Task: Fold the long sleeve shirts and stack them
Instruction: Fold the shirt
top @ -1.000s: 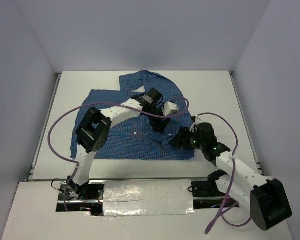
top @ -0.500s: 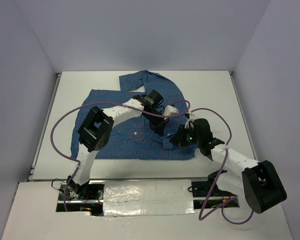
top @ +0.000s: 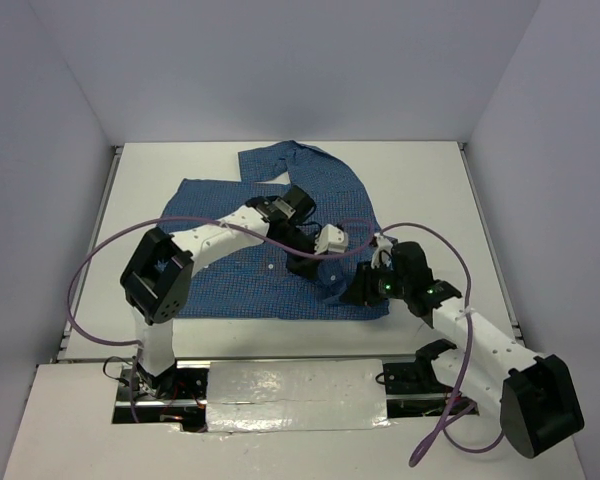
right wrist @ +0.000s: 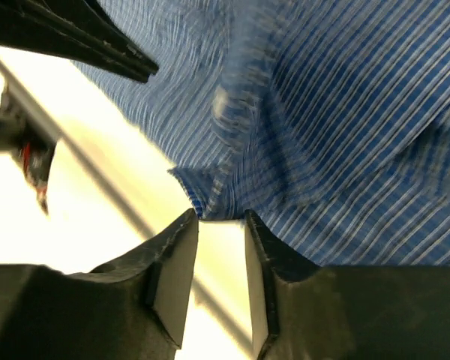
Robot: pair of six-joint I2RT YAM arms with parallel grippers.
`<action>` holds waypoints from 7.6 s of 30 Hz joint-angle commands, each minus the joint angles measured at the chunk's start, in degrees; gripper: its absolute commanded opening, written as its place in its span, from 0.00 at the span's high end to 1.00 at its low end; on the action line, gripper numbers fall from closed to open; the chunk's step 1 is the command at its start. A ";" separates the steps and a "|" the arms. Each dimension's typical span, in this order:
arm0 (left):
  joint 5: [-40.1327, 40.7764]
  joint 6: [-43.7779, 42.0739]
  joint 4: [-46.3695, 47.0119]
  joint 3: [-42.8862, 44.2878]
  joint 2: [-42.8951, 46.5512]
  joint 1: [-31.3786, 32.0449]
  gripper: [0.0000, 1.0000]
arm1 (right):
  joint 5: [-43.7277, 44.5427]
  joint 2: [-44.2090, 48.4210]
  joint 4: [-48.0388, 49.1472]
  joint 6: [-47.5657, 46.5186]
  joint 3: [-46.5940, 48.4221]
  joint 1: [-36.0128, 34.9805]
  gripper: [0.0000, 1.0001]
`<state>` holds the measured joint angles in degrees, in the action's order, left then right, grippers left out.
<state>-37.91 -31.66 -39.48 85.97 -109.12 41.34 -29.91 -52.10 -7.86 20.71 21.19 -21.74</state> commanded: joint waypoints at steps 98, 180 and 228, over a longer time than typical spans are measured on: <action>29.74 8.37 3.71 -32.36 21.76 -56.37 0.63 | 8.47 -15.84 -8.41 20.51 9.92 -4.28 0.60; 20.99 5.27 -26.00 6.20 13.26 -59.56 0.14 | 36.24 2.38 -38.31 13.15 35.21 8.64 0.04; 13.39 40.47 28.49 43.84 -29.15 -35.37 1.00 | 29.82 -18.39 -31.26 7.16 42.44 7.41 0.08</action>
<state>-22.61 16.32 -16.56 129.67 -147.83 4.97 -1.65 -73.54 -39.44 29.50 61.82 -13.96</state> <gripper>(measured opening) 0.031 0.922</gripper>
